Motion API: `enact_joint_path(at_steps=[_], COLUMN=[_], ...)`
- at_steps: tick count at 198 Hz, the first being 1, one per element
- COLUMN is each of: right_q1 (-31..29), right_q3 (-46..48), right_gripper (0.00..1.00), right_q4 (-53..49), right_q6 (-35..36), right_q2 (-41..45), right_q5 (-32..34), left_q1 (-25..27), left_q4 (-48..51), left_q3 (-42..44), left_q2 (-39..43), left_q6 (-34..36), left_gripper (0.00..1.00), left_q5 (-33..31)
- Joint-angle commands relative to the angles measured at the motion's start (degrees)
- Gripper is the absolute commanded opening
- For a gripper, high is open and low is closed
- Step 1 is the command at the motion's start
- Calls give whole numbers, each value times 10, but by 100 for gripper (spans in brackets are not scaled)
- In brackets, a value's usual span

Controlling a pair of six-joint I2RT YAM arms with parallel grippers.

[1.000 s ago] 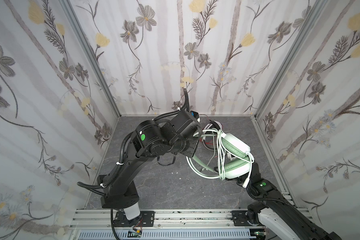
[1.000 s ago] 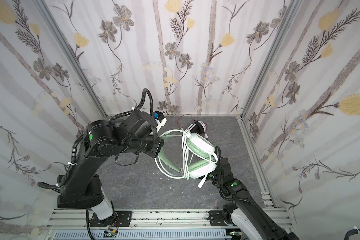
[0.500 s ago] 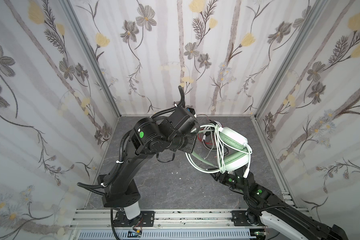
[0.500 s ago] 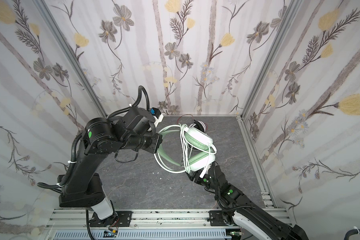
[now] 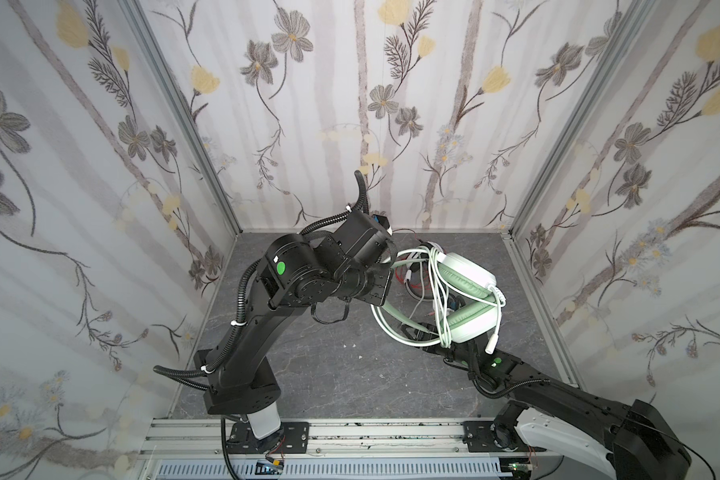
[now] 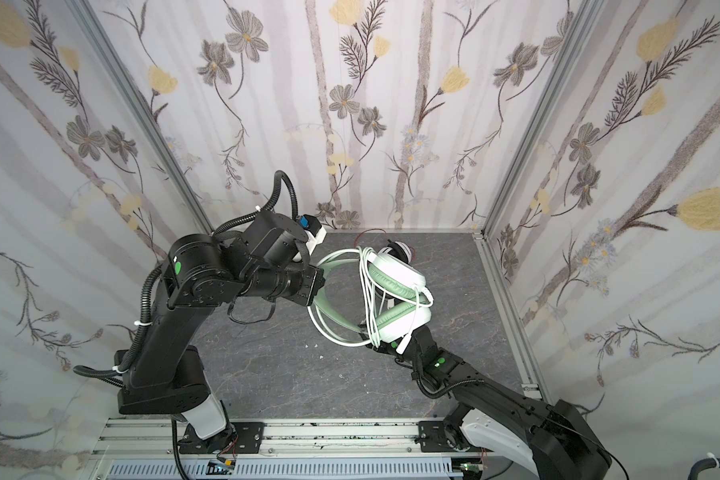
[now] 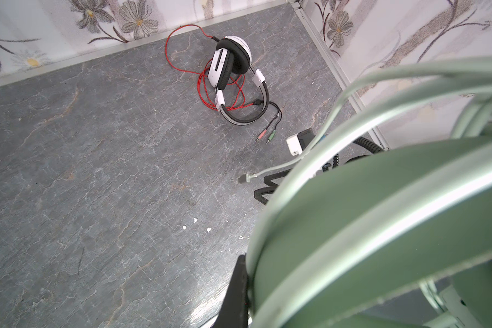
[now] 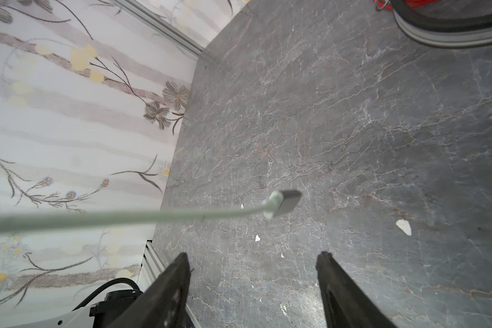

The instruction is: Wrap the headphones

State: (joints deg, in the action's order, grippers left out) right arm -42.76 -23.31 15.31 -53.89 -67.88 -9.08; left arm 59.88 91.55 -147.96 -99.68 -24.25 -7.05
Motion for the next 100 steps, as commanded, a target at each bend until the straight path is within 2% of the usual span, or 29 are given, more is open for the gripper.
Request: enact_joint_path(at_steps=[1,31,51,85,100], right_q1=[-13,-28,-43,-65,-65], right_q3=[-16,-28,-32,-54,-60], right_gripper=[71,66,58,48,48], right_q4=[55,78,92,61,52], right_q6=[-45,-81,-108,-111,-108], right_q2=[-33,-82,-101,-124,-132], right_q5=[32,57,80,140,166], left_q1=[-2,-3,-4,-4,-5], left_q4=[0,0,4,3,2], left_q3=[-6,-6,-5,-5,-5], left_q2=[4,5,4,6,6], left_q6=[-18,-17,-15,-15,-16], left_gripper=[0,0,0,0,0], left_q5=[8,9,8,8,9])
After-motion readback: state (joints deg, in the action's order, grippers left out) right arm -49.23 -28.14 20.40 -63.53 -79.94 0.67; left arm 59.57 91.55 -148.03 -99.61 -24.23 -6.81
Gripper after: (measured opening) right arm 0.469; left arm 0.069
